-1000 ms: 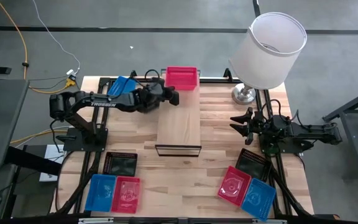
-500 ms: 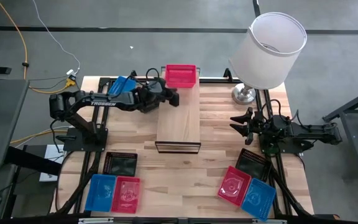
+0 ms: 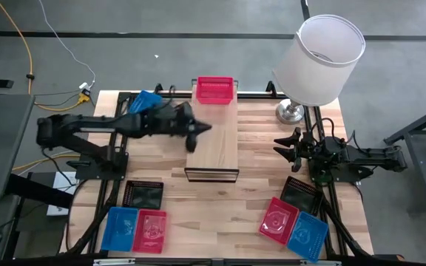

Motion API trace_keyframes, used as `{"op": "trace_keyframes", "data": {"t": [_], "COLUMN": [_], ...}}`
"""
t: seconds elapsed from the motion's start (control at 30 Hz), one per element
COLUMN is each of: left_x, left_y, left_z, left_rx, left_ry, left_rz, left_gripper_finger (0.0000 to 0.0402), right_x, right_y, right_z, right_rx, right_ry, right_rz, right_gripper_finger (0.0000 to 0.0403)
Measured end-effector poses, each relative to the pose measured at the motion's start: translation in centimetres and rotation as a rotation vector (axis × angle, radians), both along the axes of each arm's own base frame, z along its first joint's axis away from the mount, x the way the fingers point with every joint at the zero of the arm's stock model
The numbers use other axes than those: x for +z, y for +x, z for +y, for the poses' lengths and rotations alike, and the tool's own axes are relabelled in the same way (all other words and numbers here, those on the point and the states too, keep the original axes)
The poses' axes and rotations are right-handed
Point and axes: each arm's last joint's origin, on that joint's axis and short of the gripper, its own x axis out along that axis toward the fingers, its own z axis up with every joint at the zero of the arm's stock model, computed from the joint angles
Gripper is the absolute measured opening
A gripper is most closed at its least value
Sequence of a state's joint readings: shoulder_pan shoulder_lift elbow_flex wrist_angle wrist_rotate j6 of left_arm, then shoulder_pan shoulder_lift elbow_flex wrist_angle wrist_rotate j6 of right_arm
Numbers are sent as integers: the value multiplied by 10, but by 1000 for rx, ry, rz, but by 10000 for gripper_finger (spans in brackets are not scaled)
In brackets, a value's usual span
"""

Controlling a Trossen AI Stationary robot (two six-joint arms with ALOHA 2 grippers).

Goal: Stack baskets on shelf by color
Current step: Stack the right red bin on top of the red bin on the shelf

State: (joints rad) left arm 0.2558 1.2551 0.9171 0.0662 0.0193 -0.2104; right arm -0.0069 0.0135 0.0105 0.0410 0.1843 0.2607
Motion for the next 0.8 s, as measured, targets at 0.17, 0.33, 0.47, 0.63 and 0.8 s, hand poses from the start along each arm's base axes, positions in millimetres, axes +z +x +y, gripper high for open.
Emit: {"op": "trace_keyframes", "data": {"t": [0.17, 0.33, 0.47, 0.63, 0.8], "left_x": [3, -22, -44, -64, -74], "left_y": [-28, -63, -87, -107, -112], "left_z": [-54, -82, -94, -100, -105], "left_rx": [-131, -85, -154, -211, -252], "left_ry": [158, 227, 251, 292, 289], "left_rz": [-48, -124, -234, -297, -278], "left_gripper_finger": [0, 0, 0, 0, 0], "right_x": [0, 0, 0, 0, 0], "right_y": [0, 0, 0, 0, 0], "right_z": [0, 0, 0, 0, 0], "right_rx": [0, 0, 0, 0, -1], "right_ry": [0, 0, 0, 0, 0], "right_rz": [0, 0, 0, 0, -2], "right_gripper_finger": [161, 161, 161, 161, 161]}}
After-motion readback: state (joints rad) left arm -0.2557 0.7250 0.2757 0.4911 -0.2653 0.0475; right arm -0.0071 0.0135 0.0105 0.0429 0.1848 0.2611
